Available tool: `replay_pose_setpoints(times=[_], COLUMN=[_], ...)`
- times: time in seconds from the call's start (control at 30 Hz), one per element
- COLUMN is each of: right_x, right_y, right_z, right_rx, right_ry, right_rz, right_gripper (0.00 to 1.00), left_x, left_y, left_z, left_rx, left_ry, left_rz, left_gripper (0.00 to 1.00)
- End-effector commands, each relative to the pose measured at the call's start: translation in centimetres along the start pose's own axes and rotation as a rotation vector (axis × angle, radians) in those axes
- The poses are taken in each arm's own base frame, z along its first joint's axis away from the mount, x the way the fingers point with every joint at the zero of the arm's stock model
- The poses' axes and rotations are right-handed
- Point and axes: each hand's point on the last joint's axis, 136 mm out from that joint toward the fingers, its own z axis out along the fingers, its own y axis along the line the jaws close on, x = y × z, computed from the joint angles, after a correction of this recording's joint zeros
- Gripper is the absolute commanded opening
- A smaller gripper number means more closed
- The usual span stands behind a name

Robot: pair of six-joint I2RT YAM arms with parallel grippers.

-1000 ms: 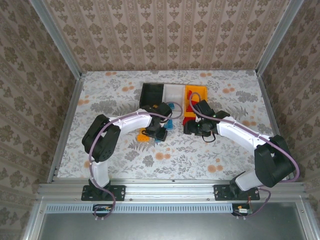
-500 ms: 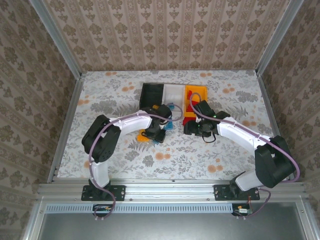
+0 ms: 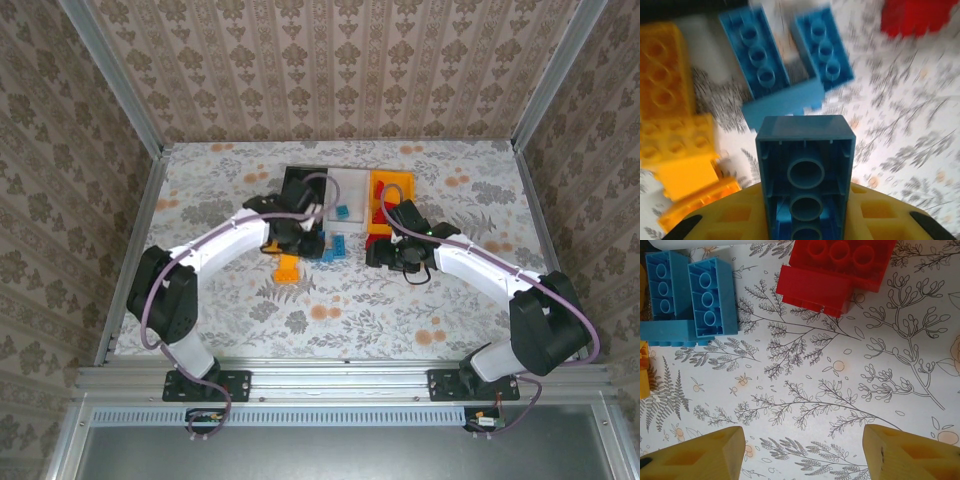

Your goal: Sort the legos into containers by color

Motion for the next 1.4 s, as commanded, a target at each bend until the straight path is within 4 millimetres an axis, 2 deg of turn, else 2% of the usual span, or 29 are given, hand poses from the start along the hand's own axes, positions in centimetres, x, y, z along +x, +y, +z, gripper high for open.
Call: replay_pose_setpoints(times=[0.0,0.1,0.23,0.3,0.43,0.6,1.17,1.37], right_x=[0.6,1.1,1.9,1.8,2.2,2.7,3.2,3.3], right_y=[-0.1,-0.2,-0.9,-0.8,-1.1,-1.5,-1.8,-2.0], right_z=[-0.2,-0.2,0.0,-1.0,-1.3,-1.4,-1.4,-1.7], right_rx=[-0.028,-0.032,-0.013,-0.023,-0.02,-0.017,-0.021,-0.018], right_ry=[0.007,0.012,0.031,0.005,0.002,0.003,0.005,-0.001], right_rz=[0.034,0.039,0.043,0.038,0.041,0.049,0.058,0.058], right_gripper=[0.65,0.65,0.65,0.65,0.65,0.65,0.65,0.65], left_x=[-3.8,-6.7,-9.9,-11.0,-12.8,-14.3,-13.4,-13.6], left_y=[-1.7,-2.0,-2.4,-2.3,-1.9,-1.8,-0.8,-0.9], left_z=[-2.0,-2.0,-0.7,0.3,2.2,3.6,7.8,7.6], left_rx=[0.076,0.058,0.045,0.028,-0.013,-0.034,-0.075,-0.074], left_ry=[-0.053,-0.066,-0.054,-0.042,-0.019,-0.012,0.069,0.062], left_rz=[0.033,0.068,0.095,0.106,0.131,0.145,0.153,0.152], left_gripper=[0.29,0.29,0.29,0.29,0.29,0.29,0.33,0.44])
